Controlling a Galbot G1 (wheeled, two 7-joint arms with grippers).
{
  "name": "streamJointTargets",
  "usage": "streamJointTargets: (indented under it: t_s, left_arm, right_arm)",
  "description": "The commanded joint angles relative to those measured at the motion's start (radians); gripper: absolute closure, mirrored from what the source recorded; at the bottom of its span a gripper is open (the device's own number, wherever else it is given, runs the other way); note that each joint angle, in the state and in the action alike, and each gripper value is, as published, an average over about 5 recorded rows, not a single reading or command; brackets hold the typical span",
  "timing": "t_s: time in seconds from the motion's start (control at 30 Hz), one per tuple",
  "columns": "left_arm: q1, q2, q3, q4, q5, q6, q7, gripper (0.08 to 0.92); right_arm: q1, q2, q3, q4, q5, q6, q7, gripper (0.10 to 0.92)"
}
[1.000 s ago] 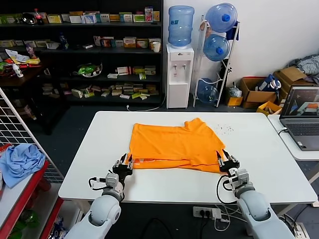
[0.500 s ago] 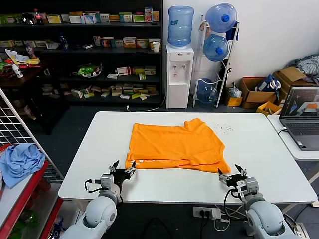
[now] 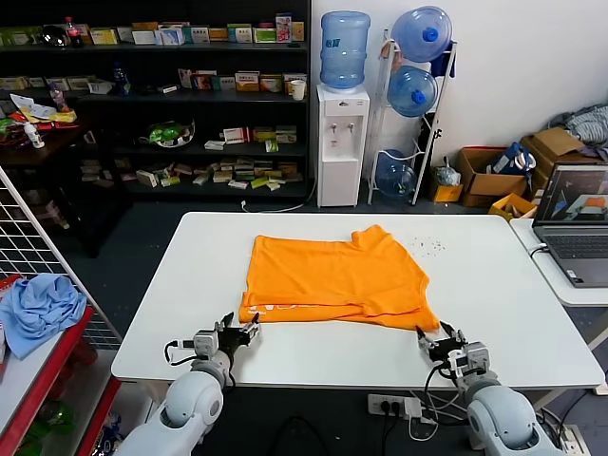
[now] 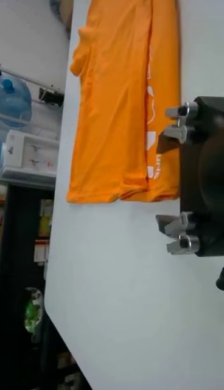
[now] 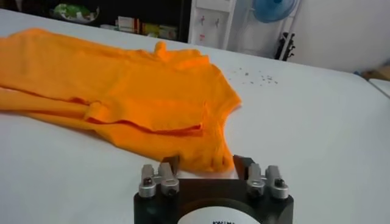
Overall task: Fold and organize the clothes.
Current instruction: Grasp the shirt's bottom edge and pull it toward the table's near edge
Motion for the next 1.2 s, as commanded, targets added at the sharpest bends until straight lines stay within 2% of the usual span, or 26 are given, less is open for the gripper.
streamJointTargets:
  t_s: [0.03, 0.4, 0.6, 0.93, 1.2]
  left_arm:
    - [-0.002, 0.005, 0.0, 0.016, -0.021, 0.016, 0.017, 0.404]
    - [0.052, 0.043, -0.009, -0.074, -0.05, 0.028, 0.002, 0.724]
    - [0.09, 0.073, -0.02, -0.136, -0.063, 0.028, 0.0, 0.884]
    - [0.197, 0.16, -0.048, -0.259, -0.078, 0.048, -0.013, 0.903]
    - [0.279, 0.179, -0.061, -0.327, -0.062, 0.08, -0.024, 0.903]
  right_arm:
    - [0.006, 0.002, -0.001, -0.016, 0.004, 0.0, 0.0, 0.558]
    - [-0.056, -0.065, 0.008, 0.053, 0.016, -0.011, 0.005, 0.87]
    - [-0.11, -0.11, 0.041, 0.105, 0.042, -0.015, 0.013, 0.901]
    - [-0.257, -0.138, 0.118, 0.228, 0.066, -0.051, 0.032, 0.901]
    - [-0.348, -0.126, 0.138, 0.308, 0.052, -0.091, 0.058, 0.898]
